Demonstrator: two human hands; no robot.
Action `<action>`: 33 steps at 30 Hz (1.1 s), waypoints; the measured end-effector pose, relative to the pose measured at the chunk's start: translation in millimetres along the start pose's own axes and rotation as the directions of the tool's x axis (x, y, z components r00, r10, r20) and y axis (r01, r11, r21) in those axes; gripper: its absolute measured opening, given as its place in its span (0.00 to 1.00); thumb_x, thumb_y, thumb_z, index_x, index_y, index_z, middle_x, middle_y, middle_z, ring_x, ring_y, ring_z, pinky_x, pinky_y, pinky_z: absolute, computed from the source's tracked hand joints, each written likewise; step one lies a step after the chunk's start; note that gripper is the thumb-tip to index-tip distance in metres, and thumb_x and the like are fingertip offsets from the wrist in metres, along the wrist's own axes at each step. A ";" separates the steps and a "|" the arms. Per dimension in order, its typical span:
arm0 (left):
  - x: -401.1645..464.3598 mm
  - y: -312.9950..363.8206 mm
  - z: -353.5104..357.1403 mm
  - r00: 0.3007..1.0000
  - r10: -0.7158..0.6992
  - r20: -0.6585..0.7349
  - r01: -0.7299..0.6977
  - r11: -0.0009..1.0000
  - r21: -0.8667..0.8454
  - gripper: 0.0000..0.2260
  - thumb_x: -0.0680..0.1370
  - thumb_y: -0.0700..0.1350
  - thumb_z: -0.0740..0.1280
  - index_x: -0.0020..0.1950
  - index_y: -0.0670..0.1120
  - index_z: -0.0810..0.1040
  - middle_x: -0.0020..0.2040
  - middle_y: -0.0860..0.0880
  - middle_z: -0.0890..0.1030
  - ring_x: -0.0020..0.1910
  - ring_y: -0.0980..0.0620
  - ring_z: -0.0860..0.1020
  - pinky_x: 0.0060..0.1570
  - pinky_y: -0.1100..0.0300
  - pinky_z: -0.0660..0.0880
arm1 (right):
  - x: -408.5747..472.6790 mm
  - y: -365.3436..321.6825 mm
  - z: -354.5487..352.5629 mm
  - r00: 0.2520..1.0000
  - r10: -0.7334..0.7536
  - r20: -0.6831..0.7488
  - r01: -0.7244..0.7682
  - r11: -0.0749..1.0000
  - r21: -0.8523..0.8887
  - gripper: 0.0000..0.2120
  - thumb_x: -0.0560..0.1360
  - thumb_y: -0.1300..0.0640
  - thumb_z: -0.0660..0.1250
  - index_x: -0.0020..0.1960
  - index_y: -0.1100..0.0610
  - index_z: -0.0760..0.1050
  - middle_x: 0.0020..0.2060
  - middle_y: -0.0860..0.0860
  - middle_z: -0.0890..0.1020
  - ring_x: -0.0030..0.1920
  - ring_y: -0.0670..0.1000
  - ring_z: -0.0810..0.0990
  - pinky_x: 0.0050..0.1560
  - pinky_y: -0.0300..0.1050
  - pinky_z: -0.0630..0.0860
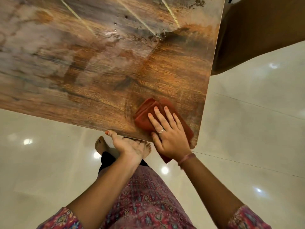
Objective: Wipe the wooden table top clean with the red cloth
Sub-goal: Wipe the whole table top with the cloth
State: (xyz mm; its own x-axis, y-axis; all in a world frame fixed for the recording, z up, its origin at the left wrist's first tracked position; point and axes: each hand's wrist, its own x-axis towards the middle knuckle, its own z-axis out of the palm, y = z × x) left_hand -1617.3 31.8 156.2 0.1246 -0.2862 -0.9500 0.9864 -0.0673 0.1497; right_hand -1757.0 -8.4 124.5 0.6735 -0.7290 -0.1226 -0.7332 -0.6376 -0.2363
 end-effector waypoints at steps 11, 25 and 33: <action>-2.5 33.9 -30.2 0.995 -0.082 0.064 0.086 0.995 -0.056 0.36 0.77 0.66 0.53 0.76 0.42 0.57 0.74 0.40 0.62 0.72 0.40 0.63 0.67 0.45 0.62 | 153.0 30.3 -38.5 0.701 0.700 -0.135 -0.687 0.714 0.137 0.28 0.80 0.47 0.51 0.78 0.51 0.55 0.78 0.52 0.57 0.78 0.59 0.52 0.76 0.58 0.51; 11.9 181.5 -55.4 1.000 -0.011 0.027 0.013 0.999 -0.048 0.40 0.75 0.69 0.55 0.76 0.42 0.55 0.75 0.41 0.62 0.73 0.42 0.63 0.70 0.46 0.61 | 122.7 -72.4 -16.3 0.996 0.052 0.076 -0.055 0.997 0.051 0.29 0.76 0.49 0.56 0.77 0.49 0.60 0.77 0.51 0.60 0.77 0.57 0.56 0.76 0.57 0.54; 11.5 224.4 -70.2 0.996 -0.051 0.066 0.052 0.999 -0.004 0.39 0.76 0.68 0.53 0.76 0.40 0.57 0.74 0.39 0.62 0.73 0.41 0.62 0.70 0.46 0.61 | 268.8 -116.2 -26.1 0.614 0.773 -0.158 -0.750 0.634 0.187 0.28 0.80 0.49 0.53 0.78 0.52 0.54 0.78 0.52 0.55 0.78 0.58 0.51 0.76 0.56 0.50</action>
State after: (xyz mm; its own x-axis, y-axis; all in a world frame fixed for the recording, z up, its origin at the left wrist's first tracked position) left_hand -1386.9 80.5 159.6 0.0667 -0.3452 -0.9362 0.9920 -0.0780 0.0994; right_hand -1493.3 -136.7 144.2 -0.1685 -0.9801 -0.1053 -0.9526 0.1893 -0.2380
